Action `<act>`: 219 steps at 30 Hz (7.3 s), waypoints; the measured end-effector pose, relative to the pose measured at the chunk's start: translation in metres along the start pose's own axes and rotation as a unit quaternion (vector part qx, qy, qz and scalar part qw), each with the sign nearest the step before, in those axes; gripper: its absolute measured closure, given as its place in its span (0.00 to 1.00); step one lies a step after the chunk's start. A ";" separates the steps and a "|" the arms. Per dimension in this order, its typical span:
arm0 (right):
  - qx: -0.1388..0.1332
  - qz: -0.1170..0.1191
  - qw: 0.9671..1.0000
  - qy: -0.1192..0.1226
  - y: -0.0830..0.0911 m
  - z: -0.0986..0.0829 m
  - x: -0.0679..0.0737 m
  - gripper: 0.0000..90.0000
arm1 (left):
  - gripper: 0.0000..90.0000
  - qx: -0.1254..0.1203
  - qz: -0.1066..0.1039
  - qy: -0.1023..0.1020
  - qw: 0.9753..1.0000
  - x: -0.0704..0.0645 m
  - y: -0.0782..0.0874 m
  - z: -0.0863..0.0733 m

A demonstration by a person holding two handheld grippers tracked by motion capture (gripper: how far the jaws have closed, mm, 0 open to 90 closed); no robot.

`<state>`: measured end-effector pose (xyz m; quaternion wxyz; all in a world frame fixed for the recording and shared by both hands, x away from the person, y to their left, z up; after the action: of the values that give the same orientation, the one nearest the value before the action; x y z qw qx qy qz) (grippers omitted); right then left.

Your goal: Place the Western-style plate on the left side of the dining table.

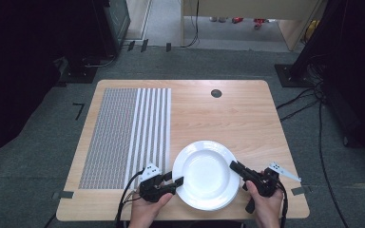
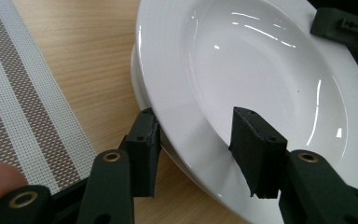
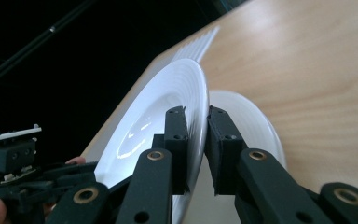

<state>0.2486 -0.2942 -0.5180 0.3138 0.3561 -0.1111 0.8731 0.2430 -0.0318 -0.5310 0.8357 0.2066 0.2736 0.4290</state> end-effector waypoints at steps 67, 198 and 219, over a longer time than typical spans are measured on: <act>-0.024 -0.033 0.999 0.001 -0.060 0.020 0.054 0.86 | 0.77 -0.043 0.013 0.069 0.997 0.042 0.061 0.056; 0.150 -0.066 0.985 0.056 -0.266 0.033 0.030 0.30 | 0.29 -0.095 0.197 0.102 0.970 0.227 0.077 0.095; 0.159 -0.037 0.983 0.082 -0.191 0.032 0.042 0.28 | 0.20 -0.080 0.235 0.056 0.967 0.199 0.103 0.021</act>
<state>0.3631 -0.1390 -0.4716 0.2936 0.3326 0.0688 0.8936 0.2903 0.1871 -0.5112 0.7085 0.1729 0.2288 0.6448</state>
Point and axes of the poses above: each handheld gripper's, and its own axes: y roughly backward along the jaws, z roughly out of its top, x roughly to its left, the point moved 7 cm from there along -y, roughly forward along the jaws, and after that the axes turned 13 degrees about z, right-handed, at the moved point
